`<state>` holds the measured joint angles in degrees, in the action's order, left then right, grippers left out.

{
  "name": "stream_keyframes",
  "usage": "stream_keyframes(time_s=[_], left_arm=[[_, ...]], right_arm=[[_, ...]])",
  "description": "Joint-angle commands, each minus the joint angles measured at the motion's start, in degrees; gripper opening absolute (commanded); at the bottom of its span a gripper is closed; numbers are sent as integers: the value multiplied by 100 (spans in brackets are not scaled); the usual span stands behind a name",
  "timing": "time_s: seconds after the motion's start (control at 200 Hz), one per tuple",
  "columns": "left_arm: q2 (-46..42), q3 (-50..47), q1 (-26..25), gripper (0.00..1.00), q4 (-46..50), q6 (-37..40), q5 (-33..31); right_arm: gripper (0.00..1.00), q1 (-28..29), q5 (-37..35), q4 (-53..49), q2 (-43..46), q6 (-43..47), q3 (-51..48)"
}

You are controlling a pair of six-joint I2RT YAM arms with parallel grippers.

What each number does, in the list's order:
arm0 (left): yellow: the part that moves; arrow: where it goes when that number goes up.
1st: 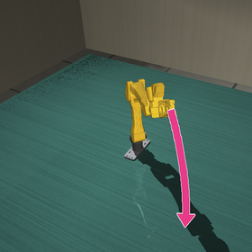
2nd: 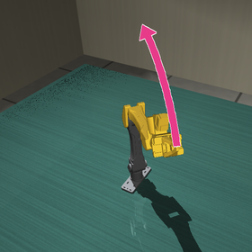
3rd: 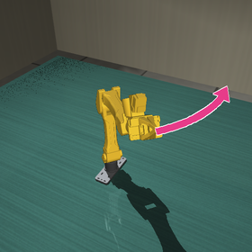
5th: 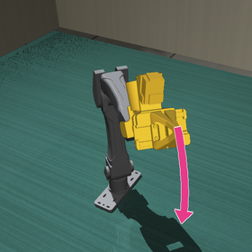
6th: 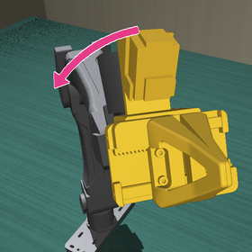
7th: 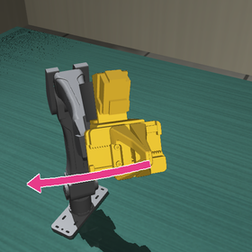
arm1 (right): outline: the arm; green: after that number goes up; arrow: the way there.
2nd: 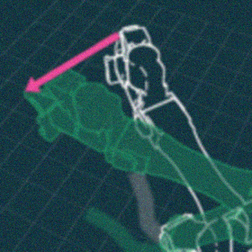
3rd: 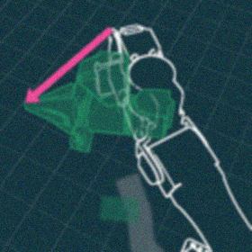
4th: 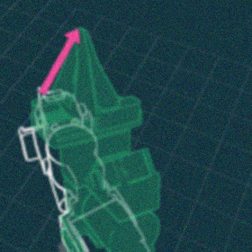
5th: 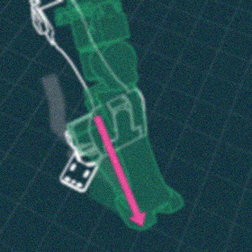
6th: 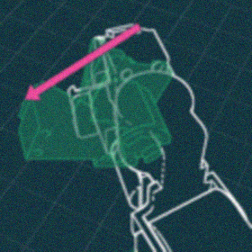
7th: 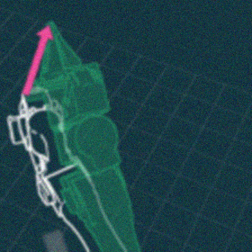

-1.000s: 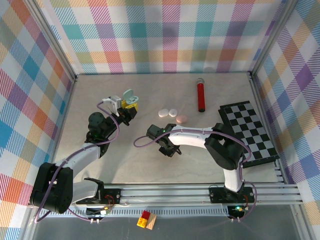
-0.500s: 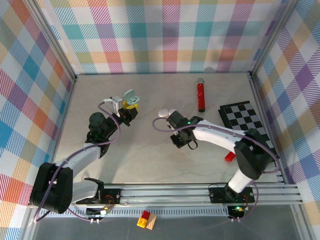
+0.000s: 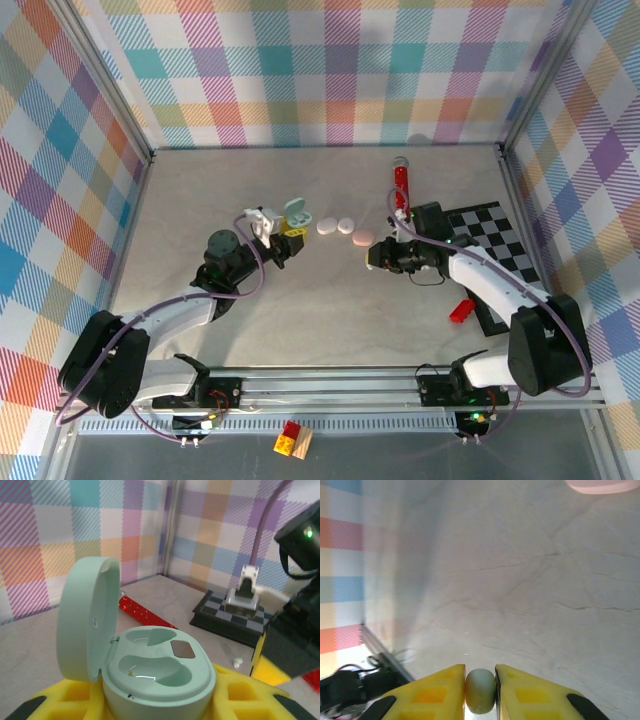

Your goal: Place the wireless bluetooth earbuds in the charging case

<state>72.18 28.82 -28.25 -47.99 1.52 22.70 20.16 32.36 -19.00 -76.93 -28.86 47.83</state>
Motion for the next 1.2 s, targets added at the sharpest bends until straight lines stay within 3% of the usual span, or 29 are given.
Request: stream_keyframes(time_s=[0.0,0.345,0.59,0.665,0.885,1.195], left_arm=[[80,232,-169,31,-53,286,-108],[403,343,-561,32,-247,393,-134],[755,387,-849,32,-570,618,-199],[856,405,-948,32,-589,825,-221],[1215,534,-1175,31,-759,1181,-292],[1643,848,-1536,31,-861,1450,-310]], right_arm=[[20,-238,1226,807,216,-617,-213],[19,-711,2587,2914,249,-2106,-907],[17,-724,2711,3823,155,-3068,-1096],[17,-718,2610,3679,292,-2976,-1020],[18,-423,1841,1854,818,-1677,-304],[18,155,903,1272,991,-1002,214]])
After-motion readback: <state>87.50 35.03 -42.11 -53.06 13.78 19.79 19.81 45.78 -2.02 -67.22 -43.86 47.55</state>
